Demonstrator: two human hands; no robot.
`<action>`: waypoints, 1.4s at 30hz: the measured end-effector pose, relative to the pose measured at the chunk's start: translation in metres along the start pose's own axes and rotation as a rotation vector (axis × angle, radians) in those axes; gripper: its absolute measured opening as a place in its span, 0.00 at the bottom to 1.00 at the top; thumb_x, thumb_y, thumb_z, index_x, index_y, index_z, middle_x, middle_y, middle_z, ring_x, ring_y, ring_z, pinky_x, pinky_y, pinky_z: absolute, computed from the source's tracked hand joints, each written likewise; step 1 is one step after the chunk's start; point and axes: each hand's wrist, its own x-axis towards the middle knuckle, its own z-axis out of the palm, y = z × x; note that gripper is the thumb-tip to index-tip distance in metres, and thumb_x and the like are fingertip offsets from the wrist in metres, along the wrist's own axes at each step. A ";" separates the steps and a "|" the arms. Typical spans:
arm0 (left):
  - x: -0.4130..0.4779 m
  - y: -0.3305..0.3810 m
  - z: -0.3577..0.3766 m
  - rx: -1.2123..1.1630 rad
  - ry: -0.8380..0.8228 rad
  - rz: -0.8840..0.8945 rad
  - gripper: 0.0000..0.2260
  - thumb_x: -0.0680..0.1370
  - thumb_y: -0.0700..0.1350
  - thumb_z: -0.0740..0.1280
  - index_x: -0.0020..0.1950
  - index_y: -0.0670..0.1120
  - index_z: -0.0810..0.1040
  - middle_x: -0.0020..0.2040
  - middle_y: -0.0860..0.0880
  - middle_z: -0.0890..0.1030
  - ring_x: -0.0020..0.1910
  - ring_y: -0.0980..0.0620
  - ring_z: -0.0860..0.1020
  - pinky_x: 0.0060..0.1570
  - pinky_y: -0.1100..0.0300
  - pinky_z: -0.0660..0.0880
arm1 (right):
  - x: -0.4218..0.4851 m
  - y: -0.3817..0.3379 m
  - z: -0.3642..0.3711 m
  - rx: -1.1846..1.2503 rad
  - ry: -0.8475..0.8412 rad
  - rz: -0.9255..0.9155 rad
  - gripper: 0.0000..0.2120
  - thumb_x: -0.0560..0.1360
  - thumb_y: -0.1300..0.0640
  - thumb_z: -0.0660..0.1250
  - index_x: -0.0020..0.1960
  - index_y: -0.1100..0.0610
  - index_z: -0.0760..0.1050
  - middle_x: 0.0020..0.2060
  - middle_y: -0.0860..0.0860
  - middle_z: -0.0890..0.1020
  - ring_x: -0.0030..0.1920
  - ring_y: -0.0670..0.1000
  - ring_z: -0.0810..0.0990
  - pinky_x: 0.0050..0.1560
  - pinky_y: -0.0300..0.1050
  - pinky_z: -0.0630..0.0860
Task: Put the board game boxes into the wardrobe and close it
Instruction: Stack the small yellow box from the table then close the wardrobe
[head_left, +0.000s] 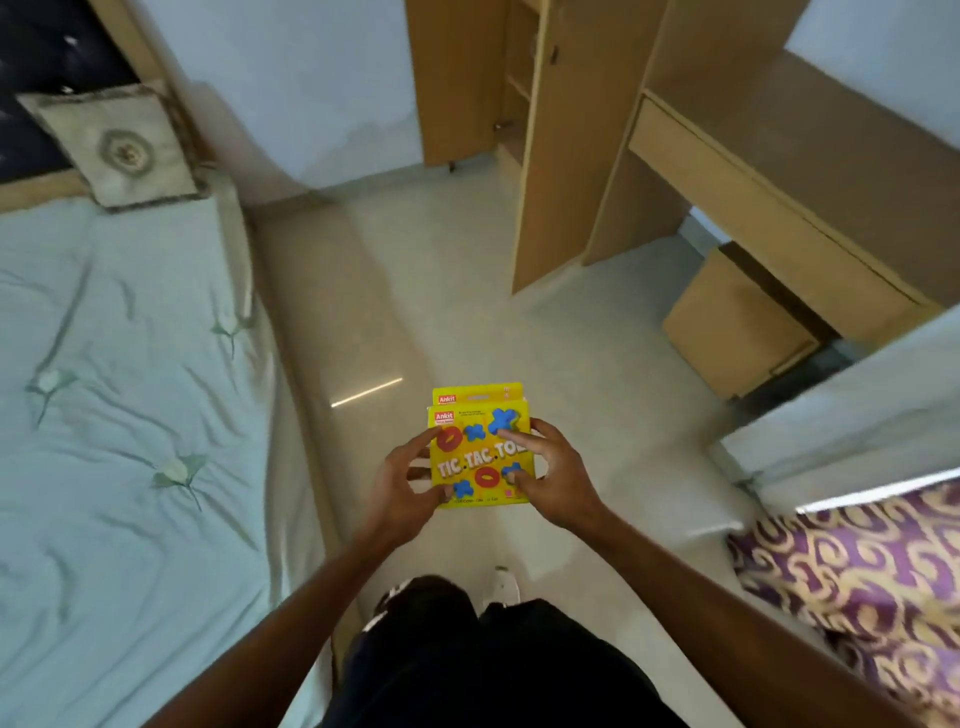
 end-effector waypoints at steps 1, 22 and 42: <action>0.020 0.002 -0.006 -0.004 0.034 -0.012 0.34 0.67 0.34 0.77 0.64 0.63 0.71 0.57 0.51 0.76 0.49 0.51 0.81 0.39 0.61 0.81 | 0.027 -0.004 -0.002 0.001 -0.027 -0.001 0.27 0.68 0.68 0.73 0.65 0.52 0.77 0.60 0.44 0.72 0.57 0.30 0.71 0.55 0.19 0.64; 0.505 0.045 -0.208 -0.050 0.118 -0.030 0.34 0.65 0.36 0.79 0.64 0.60 0.73 0.63 0.48 0.73 0.49 0.46 0.81 0.37 0.52 0.83 | 0.557 -0.104 0.023 0.034 -0.076 -0.015 0.27 0.69 0.69 0.71 0.64 0.50 0.77 0.60 0.42 0.74 0.59 0.31 0.73 0.56 0.36 0.77; 1.033 0.139 -0.327 -0.046 0.038 -0.013 0.35 0.65 0.34 0.78 0.68 0.55 0.73 0.63 0.49 0.72 0.48 0.48 0.81 0.35 0.56 0.82 | 1.078 -0.140 -0.032 0.044 0.108 0.013 0.26 0.67 0.68 0.74 0.62 0.49 0.78 0.59 0.46 0.75 0.56 0.44 0.77 0.56 0.40 0.78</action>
